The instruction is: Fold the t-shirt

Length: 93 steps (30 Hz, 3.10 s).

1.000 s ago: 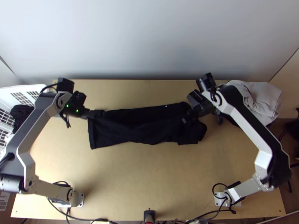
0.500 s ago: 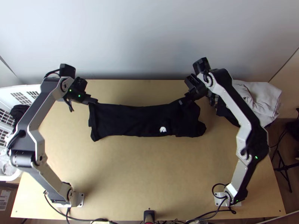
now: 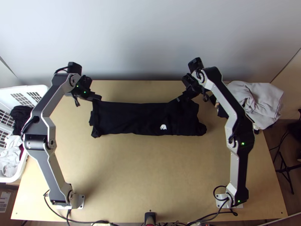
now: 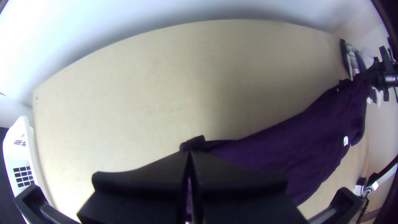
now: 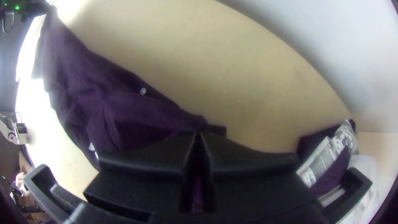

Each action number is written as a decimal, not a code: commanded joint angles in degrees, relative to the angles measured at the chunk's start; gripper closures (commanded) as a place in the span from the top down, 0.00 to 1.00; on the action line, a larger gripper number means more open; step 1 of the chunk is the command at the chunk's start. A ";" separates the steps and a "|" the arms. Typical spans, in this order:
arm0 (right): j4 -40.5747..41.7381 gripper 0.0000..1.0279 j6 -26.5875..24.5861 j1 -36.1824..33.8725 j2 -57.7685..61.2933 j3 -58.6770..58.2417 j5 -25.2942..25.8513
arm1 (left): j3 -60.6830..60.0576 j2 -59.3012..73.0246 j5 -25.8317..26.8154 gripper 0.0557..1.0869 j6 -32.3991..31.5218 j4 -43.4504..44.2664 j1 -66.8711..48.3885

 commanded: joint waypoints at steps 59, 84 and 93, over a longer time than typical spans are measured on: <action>2.23 0.96 7.23 17.11 -17.93 -21.26 0.36 | -34.62 -18.24 3.31 0.83 -8.82 13.34 0.87; 2.75 0.96 7.32 15.88 -16.88 -21.62 0.36 | -33.04 -11.56 13.59 0.74 -15.50 12.46 0.96; 2.75 0.96 7.50 15.71 -16.26 -20.47 0.36 | -33.13 -9.98 13.59 0.33 -14.18 11.67 -0.45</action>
